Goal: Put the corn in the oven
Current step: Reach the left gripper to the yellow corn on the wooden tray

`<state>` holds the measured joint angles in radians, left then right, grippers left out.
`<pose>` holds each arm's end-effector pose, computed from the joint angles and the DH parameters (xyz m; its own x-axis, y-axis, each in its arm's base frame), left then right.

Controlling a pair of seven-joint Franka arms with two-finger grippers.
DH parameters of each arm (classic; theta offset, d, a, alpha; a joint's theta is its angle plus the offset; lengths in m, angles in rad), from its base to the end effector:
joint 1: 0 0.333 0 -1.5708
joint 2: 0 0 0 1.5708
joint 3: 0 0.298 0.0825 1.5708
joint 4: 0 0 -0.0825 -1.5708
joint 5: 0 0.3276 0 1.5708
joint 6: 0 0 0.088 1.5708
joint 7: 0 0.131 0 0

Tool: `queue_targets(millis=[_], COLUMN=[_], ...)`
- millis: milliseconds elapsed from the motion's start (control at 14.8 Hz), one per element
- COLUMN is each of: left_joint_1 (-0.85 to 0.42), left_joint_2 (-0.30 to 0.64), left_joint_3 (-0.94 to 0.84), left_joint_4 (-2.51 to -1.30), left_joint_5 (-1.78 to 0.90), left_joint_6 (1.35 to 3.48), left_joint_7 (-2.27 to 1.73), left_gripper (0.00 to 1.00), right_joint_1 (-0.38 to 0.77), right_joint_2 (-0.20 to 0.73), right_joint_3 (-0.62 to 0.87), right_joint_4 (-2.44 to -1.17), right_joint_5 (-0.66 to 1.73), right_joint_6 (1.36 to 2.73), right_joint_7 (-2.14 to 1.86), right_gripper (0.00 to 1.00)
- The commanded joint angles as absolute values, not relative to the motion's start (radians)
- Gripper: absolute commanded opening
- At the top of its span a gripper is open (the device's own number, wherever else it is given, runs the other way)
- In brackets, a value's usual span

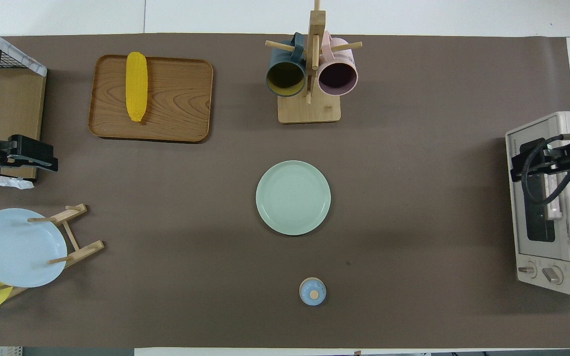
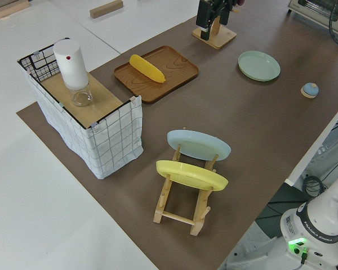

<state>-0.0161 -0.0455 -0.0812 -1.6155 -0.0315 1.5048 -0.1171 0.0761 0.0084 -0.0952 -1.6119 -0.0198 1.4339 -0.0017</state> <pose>0.4730 -0.0514 0.5807 0.9975 0.0182 -0.0681 0.0196 -0.9996 0.0200 0.4783 -0.0118 0.5515 0.9825 -0.0199 -0.1853 -0.0164 -0.9997 0.0203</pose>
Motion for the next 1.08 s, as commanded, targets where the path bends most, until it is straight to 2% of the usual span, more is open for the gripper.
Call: queue_targets(millis=[0,745,1016], left_joint_1=[-0.017,-0.008,-0.012], left_joint_2=[-0.06,-0.043,0.078], left_joint_3=[-0.08,-0.08,-0.078], left_joint_4=[-1.621,-1.635,-1.609], left_joint_5=[-0.02,-0.031,-0.051], left_joint_6=[1.506,1.604,1.696], left_joint_7=[-0.118,-0.123,-0.121], left_gripper=[1.0,1.0,1.0], right_joint_1=[0.058,0.058,0.058], right_joint_2=[0.0,0.0,0.0], right_joint_3=[-0.081,-0.081,-0.081], right_joint_4=[-1.617,-1.617,-1.617], right_joint_5=[0.002,0.002,0.002], right_joint_6=[1.43,1.431,1.431], right_joint_7=[-0.005,-0.005,-0.005], right_gripper=[1.0,1.0,1.0])
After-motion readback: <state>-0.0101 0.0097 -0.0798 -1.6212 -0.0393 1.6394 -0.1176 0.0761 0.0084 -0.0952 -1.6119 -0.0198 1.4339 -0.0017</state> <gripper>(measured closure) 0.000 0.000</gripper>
